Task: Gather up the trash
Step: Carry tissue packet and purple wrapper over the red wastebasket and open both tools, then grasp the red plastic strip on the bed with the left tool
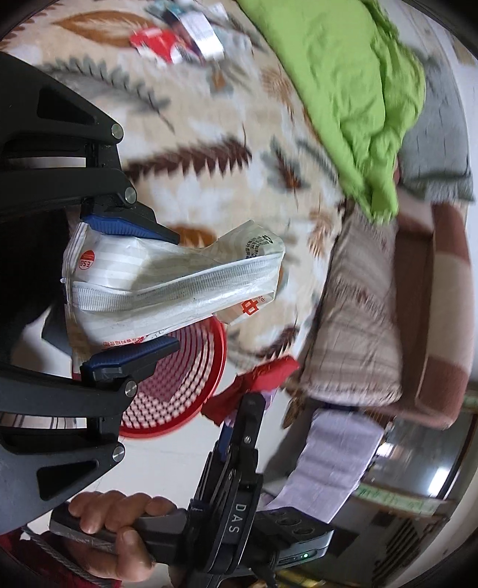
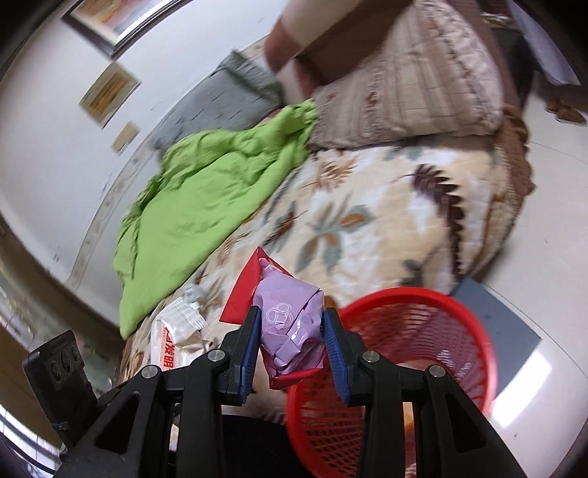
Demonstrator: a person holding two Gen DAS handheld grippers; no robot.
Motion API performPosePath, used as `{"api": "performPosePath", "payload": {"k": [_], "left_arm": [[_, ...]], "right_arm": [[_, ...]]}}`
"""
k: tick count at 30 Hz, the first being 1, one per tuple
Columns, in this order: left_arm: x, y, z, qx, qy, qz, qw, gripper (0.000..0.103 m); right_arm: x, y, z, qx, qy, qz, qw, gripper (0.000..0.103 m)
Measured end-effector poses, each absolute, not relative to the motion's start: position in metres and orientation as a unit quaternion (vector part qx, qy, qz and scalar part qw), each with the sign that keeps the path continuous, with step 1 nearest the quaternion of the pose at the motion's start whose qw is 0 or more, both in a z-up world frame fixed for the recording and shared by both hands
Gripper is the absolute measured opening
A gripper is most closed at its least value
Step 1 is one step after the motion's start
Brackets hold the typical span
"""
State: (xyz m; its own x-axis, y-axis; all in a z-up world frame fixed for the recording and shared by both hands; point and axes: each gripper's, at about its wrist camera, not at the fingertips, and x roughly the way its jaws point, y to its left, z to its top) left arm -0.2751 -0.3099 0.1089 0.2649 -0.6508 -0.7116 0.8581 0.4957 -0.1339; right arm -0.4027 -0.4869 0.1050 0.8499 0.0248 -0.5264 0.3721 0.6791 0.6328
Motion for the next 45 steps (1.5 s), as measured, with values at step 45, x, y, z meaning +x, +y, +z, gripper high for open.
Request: {"api": "performPosePath", "payload": {"k": [45], "left_arm": [[-0.072,-0.07,0.06,-0.1,0.464,-0.24,0.847,0.069]], "right_arm": [[-0.265,-0.365,0.104,0.284,0.333,0.046,0.898,0.065]]}}
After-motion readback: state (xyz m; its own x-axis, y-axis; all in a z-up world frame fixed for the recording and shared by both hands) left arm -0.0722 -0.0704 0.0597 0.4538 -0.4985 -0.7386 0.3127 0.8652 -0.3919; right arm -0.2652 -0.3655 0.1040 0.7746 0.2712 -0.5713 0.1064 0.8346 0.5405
